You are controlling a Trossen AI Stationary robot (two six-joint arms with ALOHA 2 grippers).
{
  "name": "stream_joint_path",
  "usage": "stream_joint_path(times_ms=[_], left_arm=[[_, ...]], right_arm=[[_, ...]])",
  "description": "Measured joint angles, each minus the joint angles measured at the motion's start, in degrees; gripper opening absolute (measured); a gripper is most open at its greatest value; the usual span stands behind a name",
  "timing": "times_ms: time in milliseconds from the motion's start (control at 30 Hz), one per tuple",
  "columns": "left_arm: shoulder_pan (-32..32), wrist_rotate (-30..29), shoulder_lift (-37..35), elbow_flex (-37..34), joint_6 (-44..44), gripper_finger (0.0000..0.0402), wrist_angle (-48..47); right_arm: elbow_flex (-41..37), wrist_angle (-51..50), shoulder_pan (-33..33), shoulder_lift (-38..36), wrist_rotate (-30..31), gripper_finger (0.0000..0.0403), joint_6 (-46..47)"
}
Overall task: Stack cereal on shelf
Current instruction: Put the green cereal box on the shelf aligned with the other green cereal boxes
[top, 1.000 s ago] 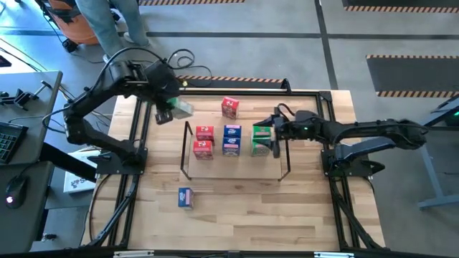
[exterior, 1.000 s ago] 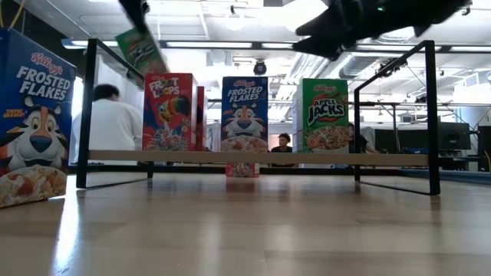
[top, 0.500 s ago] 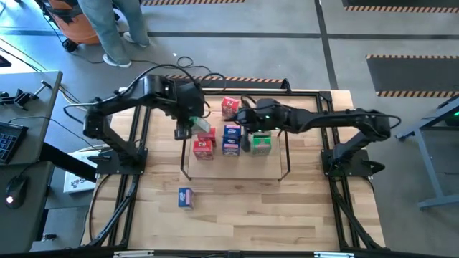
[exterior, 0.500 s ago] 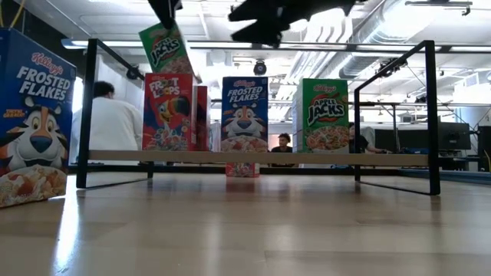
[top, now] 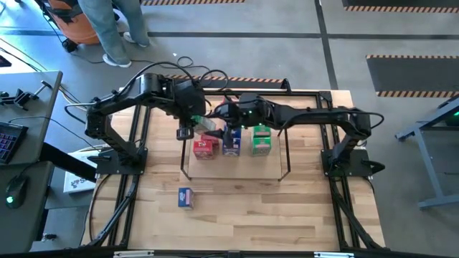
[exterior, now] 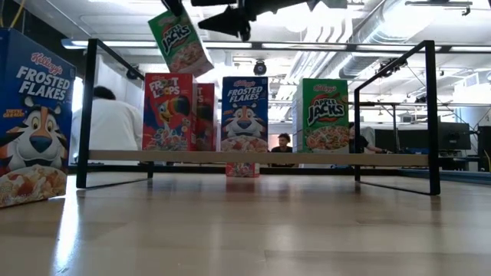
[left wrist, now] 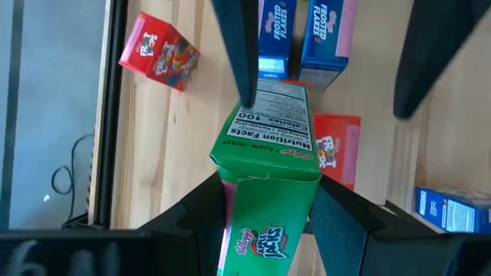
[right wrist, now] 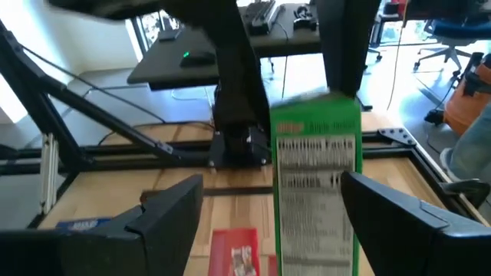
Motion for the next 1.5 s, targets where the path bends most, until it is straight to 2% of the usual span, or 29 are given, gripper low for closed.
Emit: stream_joint_path(times_ms=[267,667,833,1033,1333,1500], left_arm=[[0.11,-0.57,0.0,0.0,0.04,0.0147,0.14],[0.02,0.09,0.0,-0.02,0.04,0.0147,0.03],[-0.04,0.72,-0.03,0.02,0.22,0.0147,-0.26],[-0.29,2.0,-0.04,0.02,1.04,0.0147,1.73],[-0.75,3.5,-0.04,0.02,1.23,0.0147,3.7],[-0.74,3.5,-0.04,0.02,0.52,0.0147,3.7]], right_arm=[[4.1,-1.94,0.0,2.94,2.77,0.0314,1.4],[4.24,-5.9,0.0,2.36,4.65,0.0314,0.14],[4.26,-5.66,-0.1,2.32,7.54,0.0314,-0.84],[4.35,-3.41,-0.6,2.27,3.5,0.0314,-0.13],[4.37,-3.85,-0.57,2.27,1.3,0.0312,0.67],[4.37,-4.8,-0.55,2.27,-0.68,0.0279,0.92]])
